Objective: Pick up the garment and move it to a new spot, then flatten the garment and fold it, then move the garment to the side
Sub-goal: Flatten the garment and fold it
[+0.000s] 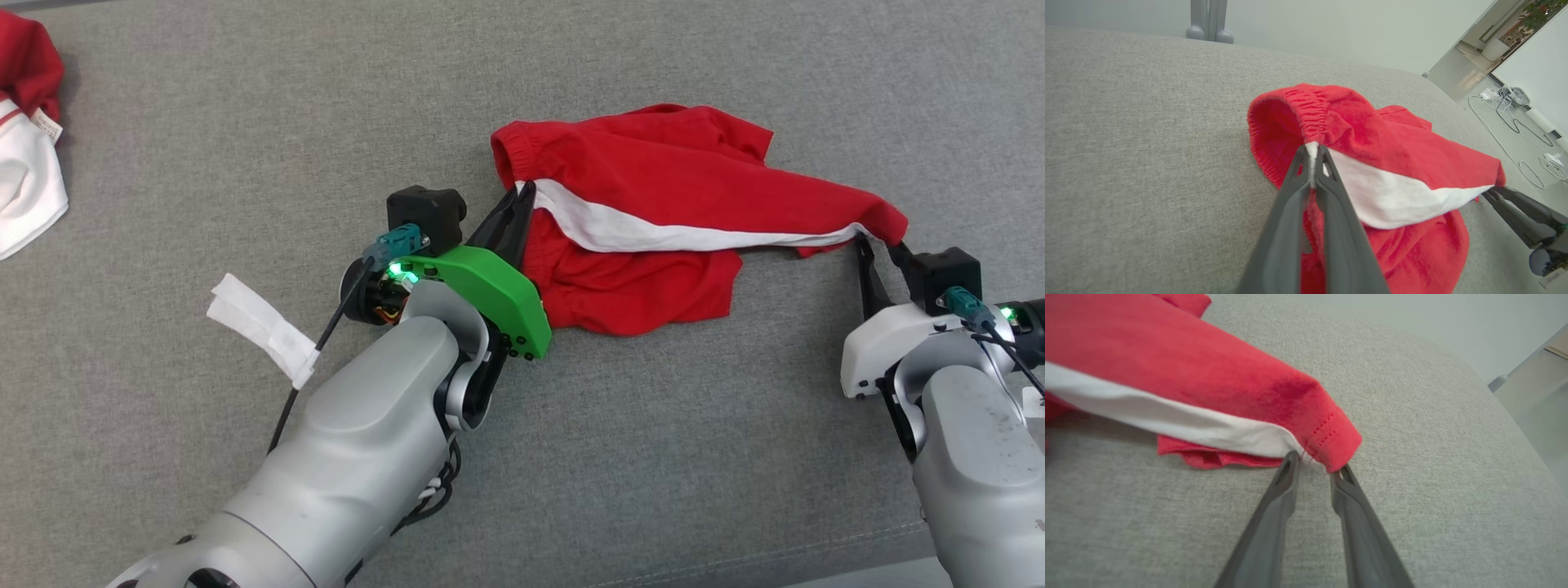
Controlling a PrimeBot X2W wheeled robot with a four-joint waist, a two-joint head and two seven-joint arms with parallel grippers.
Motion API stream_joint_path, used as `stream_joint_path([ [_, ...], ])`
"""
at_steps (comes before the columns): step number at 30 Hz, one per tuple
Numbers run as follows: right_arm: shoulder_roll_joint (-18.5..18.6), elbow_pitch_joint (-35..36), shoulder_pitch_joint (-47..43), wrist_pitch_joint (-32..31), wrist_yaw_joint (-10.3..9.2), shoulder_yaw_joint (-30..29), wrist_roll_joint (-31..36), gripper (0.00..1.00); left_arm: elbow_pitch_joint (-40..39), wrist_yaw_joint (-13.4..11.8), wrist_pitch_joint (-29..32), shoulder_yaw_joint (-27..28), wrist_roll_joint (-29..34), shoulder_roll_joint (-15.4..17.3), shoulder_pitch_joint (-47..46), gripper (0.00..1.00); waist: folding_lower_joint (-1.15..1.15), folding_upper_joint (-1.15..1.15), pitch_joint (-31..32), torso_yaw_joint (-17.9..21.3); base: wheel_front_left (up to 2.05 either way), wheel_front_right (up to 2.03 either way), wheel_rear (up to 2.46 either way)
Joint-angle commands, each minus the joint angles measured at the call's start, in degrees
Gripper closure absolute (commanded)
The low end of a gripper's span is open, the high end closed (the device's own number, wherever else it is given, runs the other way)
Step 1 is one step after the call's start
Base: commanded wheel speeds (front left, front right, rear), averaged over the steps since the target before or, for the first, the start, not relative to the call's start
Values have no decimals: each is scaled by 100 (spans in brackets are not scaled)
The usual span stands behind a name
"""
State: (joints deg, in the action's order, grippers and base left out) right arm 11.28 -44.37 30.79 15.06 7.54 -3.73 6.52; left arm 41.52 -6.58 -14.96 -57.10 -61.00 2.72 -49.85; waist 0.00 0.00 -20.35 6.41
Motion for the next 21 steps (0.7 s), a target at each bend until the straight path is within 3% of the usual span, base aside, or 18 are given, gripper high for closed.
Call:
stream_joint_path([
  [1, 40, -65, 107, 17, -10, 61, -79, 69, 21, -9, -30, 30, -55, 31, -91, 100, 0, 0, -7, 3, 0, 0, 0],
  [6, 97, -161, 233, 17, -10, 256, -192, 83, 24, -4, -26, 102, 23, 31, -145, 100, 0, 0, -45, 14, 0, 0, 0],
  [8, 132, -178, 281, 17, -10, 337, -241, 100, 8, -3, -27, 178, 78, 31, -145, 100, 0, 0, -48, 17, 0, 0, 0],
  [14, 84, 380, 148, 17, -10, 369, -643, 100, -191, 36, -27, 591, 369, 31, -14, 100, 0, 0, 72, 29, 0, 0, 0],
  [21, 101, 1613, -274, 17, -10, 681, -1720, 100, -605, 162, -27, 1368, 917, 82, 255, 100, 0, 0, 508, 75, 0, 0, 0],
])
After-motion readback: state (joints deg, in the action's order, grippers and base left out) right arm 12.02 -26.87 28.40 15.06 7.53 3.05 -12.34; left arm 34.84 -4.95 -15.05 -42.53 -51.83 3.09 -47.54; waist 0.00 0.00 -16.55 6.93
